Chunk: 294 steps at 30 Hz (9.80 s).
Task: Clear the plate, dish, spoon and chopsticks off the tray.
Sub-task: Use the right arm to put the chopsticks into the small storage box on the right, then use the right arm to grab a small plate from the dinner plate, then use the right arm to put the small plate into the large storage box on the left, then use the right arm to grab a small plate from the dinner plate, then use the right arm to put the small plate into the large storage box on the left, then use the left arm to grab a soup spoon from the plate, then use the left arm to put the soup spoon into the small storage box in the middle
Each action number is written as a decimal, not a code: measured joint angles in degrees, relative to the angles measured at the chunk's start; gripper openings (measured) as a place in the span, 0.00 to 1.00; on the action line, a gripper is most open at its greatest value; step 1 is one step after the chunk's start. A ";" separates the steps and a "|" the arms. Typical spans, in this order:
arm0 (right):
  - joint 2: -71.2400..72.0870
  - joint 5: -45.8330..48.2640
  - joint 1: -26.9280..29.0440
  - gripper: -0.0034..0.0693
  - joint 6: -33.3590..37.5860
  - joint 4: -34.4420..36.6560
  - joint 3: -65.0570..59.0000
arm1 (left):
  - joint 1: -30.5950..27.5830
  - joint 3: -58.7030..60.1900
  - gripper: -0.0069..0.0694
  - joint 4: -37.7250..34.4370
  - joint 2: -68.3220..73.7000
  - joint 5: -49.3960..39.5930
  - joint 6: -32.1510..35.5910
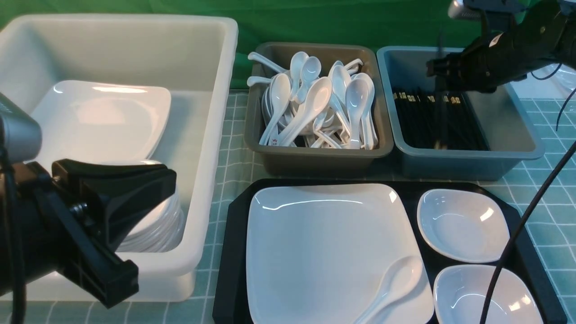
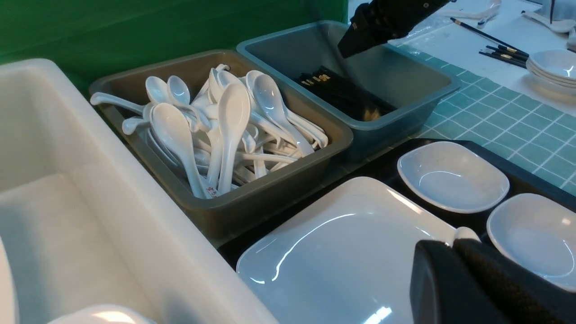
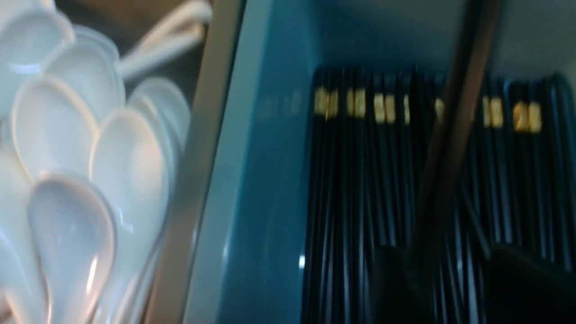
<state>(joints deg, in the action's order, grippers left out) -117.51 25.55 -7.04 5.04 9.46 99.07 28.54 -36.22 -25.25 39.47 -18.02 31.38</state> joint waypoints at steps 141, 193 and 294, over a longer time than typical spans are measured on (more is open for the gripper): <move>18.46 0.95 -17.06 0.68 18.56 -20.52 -41.64 | 0.00 -8.48 0.11 17.35 -16.92 -24.75 -15.71; -5.45 15.15 -59.07 0.13 20.14 -19.60 23.61 | 0.00 -8.48 0.11 44.24 -28.41 -44.00 -37.71; 84.52 30.07 -31.47 0.37 -15.19 -24.31 -56.70 | -0.11 -64.81 0.20 23.35 73.55 -6.33 -20.88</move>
<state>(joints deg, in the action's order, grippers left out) -32.99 55.63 -38.51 -10.15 -14.85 42.37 28.42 -101.03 -1.91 113.02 -24.35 10.51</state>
